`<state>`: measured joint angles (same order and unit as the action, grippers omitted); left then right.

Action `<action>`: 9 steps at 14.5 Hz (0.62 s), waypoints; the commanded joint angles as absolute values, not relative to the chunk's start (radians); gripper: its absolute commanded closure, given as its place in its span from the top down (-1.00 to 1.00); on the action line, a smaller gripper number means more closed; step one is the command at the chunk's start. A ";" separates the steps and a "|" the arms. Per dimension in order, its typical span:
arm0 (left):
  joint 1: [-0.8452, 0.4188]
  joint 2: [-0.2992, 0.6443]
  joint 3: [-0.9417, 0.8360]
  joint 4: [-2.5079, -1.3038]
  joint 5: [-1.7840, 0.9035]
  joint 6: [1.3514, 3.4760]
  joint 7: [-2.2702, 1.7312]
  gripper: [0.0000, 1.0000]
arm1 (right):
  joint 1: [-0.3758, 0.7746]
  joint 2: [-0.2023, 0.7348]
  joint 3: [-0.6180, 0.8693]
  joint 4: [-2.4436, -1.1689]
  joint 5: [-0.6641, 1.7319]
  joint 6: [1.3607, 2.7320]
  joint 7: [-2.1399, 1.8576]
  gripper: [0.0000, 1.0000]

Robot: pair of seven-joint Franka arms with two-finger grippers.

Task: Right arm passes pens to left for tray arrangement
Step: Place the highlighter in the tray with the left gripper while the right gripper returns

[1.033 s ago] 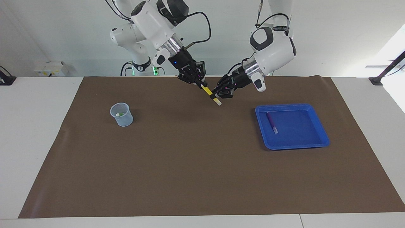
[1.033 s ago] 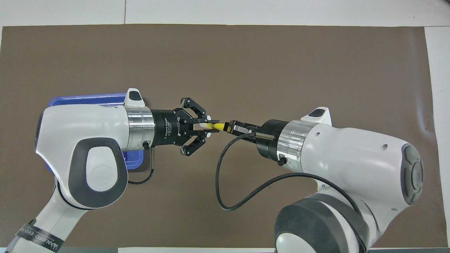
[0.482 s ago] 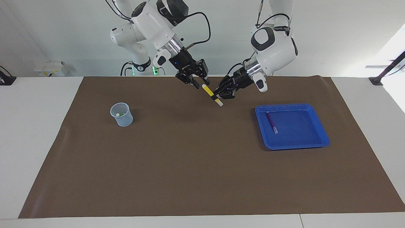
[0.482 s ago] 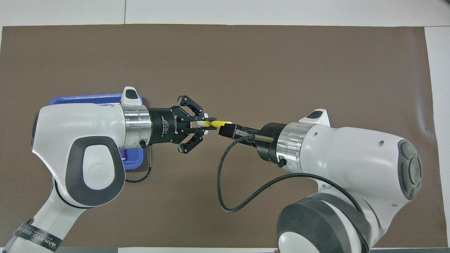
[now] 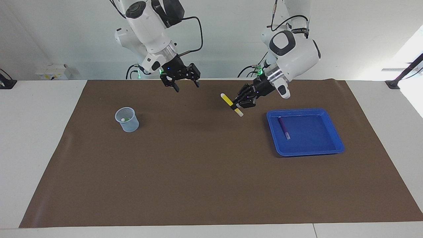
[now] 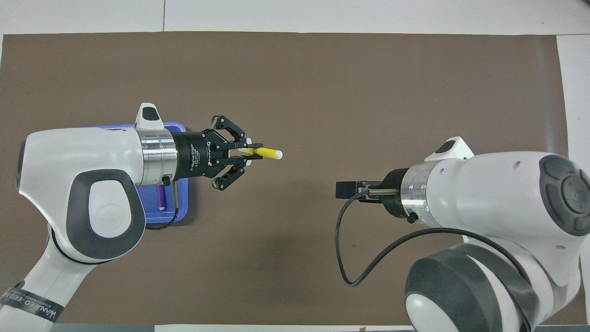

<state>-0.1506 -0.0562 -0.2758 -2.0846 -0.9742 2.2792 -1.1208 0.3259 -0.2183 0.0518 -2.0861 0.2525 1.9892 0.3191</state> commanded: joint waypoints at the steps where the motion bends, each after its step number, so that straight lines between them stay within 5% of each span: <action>1: -0.089 -0.063 -0.276 -2.123 -0.893 2.217 -0.984 -1.00 | 0.220 -0.242 0.057 -2.105 0.132 1.883 0.143 1.00; 3: -0.007 -0.060 -0.276 -2.123 -0.790 2.133 -0.887 -1.00 | 0.064 -0.227 0.060 -2.102 0.114 1.859 0.076 1.00; 9: 0.178 -0.008 -0.276 -2.121 -0.490 2.008 -0.468 -1.00 | -0.043 -0.048 0.060 -2.091 0.002 1.946 -0.120 0.96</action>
<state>0.1461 -0.0230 -0.2696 -2.1170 -0.5856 2.0305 -0.5780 -0.0198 -0.1053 0.0422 -2.1032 0.0191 1.9111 -0.1073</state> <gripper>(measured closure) 0.819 0.004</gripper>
